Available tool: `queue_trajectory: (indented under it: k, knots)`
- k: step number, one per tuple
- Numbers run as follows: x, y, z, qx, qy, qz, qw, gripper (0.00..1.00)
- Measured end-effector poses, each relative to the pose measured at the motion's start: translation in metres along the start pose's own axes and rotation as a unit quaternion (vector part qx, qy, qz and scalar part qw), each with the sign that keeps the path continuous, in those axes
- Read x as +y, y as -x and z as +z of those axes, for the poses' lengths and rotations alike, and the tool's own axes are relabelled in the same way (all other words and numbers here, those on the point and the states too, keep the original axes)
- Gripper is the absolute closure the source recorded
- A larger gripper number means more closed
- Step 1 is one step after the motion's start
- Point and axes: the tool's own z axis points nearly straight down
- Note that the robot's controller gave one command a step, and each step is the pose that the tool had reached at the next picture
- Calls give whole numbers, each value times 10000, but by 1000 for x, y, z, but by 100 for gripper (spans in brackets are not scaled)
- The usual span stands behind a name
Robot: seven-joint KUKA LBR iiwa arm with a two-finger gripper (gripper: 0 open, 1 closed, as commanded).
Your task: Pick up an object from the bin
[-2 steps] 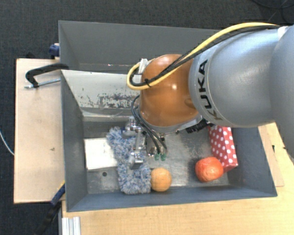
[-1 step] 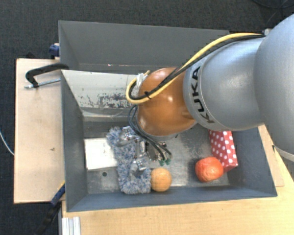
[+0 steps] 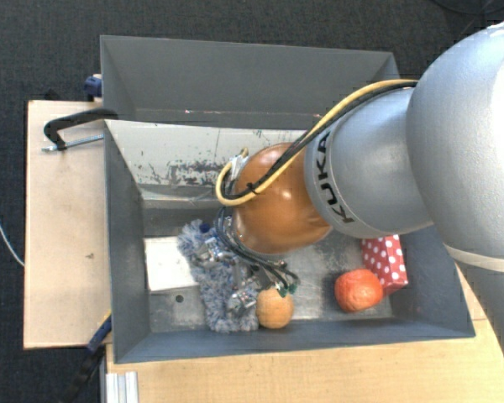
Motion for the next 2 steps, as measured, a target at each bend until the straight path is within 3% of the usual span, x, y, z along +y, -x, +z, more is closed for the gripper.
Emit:
queue_trajectory:
  k: [1, 2]
  knots:
    - [-1, 0, -1, -31, -9, -1253, 9921, 0]
    - [-1, 1, -2, -8, -11, -1242, 9923, 0]
